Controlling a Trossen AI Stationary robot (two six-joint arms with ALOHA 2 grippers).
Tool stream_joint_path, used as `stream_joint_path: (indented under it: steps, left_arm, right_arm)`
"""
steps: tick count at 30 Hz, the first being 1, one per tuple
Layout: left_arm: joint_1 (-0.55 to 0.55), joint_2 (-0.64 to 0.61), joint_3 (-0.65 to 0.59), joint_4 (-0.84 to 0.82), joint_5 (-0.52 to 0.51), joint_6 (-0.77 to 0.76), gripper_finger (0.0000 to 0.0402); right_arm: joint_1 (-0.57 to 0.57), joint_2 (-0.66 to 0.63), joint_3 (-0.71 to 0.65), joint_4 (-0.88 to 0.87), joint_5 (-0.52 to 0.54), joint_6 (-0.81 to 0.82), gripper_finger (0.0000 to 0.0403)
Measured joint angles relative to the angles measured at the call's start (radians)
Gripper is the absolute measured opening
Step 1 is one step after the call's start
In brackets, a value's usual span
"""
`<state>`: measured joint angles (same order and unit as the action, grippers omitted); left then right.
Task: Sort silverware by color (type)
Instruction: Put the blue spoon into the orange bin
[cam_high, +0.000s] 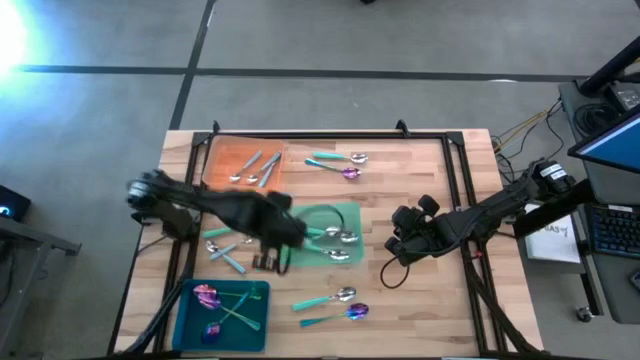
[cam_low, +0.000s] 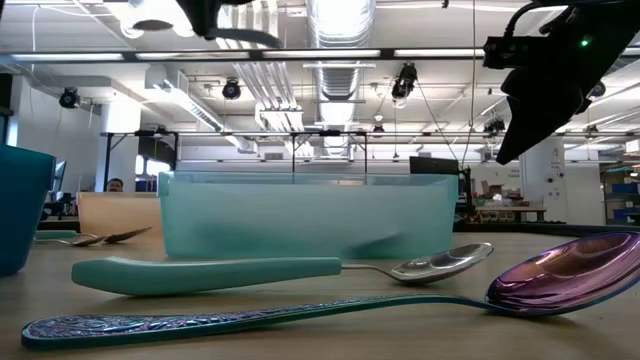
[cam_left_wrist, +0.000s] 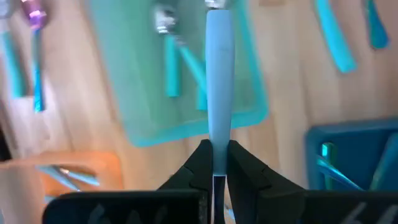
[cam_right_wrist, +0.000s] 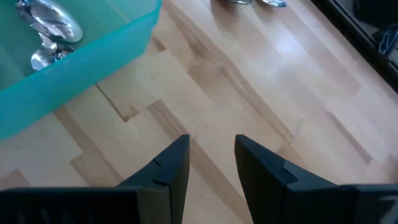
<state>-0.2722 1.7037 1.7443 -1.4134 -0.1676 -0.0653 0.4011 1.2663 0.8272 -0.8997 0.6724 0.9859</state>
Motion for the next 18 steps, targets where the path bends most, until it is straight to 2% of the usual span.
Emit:
stream_joint_path:
  steps: [4,10,13,18]
  left_arm:
    - [0.086,-0.177,-0.199,0.107,-0.034,0.0,0.0009]
    - [0.233,-0.395,-0.455,0.245,-0.17,0.029,0.001]
    - [0.33,-0.476,-0.571,0.345,-0.235,0.03,0.001]
    - [0.502,-0.556,-0.726,0.538,-0.243,0.008,0.001]
  right_arm:
    - [0.0,0.0,0.0,0.001,-0.021,0.003,0.0118]
    - [0.0,0.0,0.0,0.009,-0.067,0.036,0.0118]
    - [0.0,0.0,0.0,0.025,-0.07,0.036,0.0118]
    - [0.0,0.0,0.0,0.027,-0.071,0.035,0.0118]
